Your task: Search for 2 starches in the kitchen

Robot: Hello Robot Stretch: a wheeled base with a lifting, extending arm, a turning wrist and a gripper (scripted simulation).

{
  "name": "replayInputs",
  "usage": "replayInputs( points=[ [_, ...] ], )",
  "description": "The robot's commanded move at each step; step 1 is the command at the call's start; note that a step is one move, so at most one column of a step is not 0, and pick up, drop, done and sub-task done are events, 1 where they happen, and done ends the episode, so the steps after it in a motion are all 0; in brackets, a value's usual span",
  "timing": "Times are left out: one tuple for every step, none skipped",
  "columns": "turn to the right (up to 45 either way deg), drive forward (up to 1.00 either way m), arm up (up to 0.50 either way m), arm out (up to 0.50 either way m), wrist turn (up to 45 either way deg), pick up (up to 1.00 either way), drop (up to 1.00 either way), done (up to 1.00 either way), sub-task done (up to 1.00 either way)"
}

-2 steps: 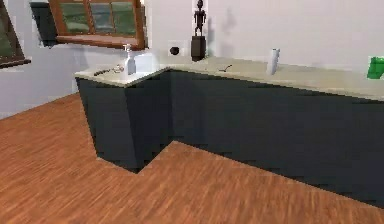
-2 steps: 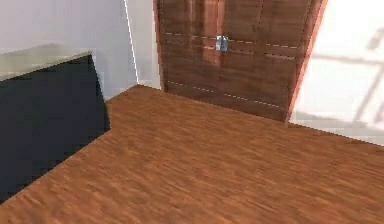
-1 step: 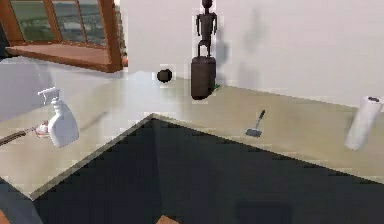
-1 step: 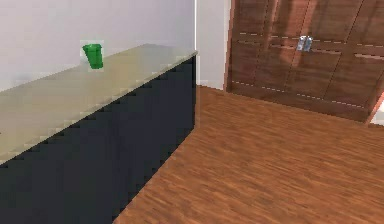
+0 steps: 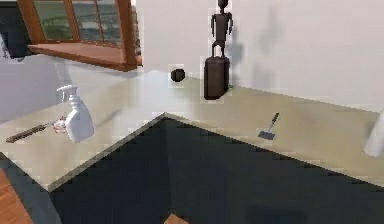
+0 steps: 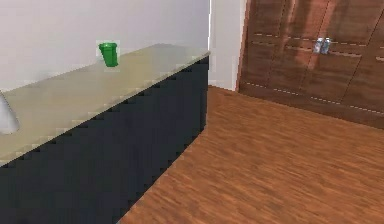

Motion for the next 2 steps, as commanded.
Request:
replayInputs(
  points=[
    [0.0,0.25,0.0,0.0,0.0,0.0,0.0,0.0,0.0],
    [0.0,0.0,0.0,0.0,0.0,0.0,0.0,1.0,0.0]
  ],
)
